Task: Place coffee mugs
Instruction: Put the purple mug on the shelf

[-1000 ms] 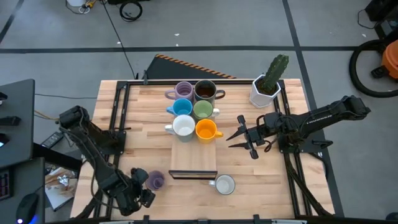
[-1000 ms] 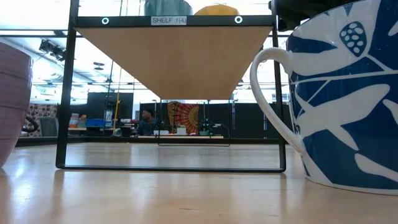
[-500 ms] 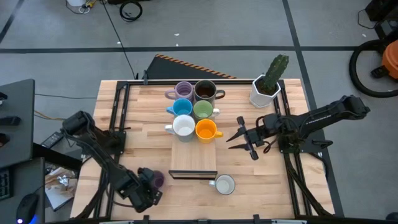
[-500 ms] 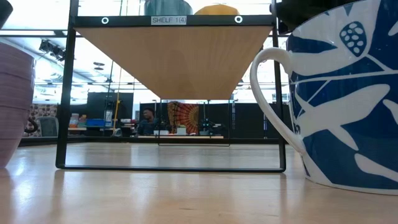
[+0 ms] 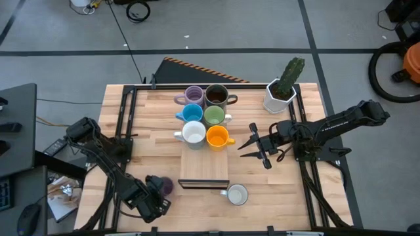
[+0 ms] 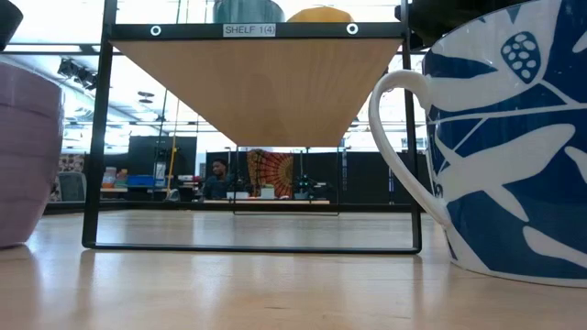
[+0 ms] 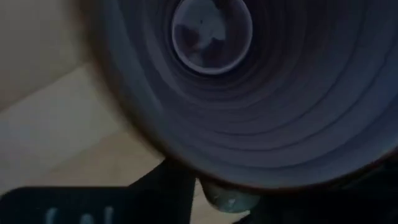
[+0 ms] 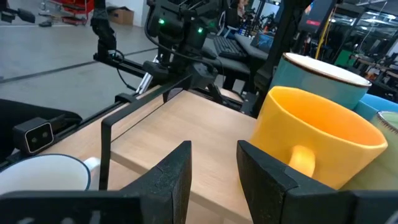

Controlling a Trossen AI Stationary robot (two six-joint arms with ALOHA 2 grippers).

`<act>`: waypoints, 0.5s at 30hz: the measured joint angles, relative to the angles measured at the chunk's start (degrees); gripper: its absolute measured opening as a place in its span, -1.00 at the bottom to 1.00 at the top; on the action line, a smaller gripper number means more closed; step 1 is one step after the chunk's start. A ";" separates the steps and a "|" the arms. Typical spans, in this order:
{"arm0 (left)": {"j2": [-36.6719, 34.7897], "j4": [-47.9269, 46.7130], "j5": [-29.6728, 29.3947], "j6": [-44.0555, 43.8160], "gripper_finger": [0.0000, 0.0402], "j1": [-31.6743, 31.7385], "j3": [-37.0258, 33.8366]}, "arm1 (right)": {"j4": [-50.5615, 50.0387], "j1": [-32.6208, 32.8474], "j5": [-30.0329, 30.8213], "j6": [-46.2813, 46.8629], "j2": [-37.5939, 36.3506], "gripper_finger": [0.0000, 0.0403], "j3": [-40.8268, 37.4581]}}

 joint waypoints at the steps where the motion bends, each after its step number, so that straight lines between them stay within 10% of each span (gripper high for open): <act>1: 0.00 -0.37 0.00 0.57 -0.45 0.00 0.00 | 0.00 0.00 0.00 0.02 0.00 -0.34 0.00; 15: -3.23 -3.54 1.14 3.75 -0.69 0.11 0.00 | -0.13 0.04 1.27 0.17 0.00 -0.34 0.00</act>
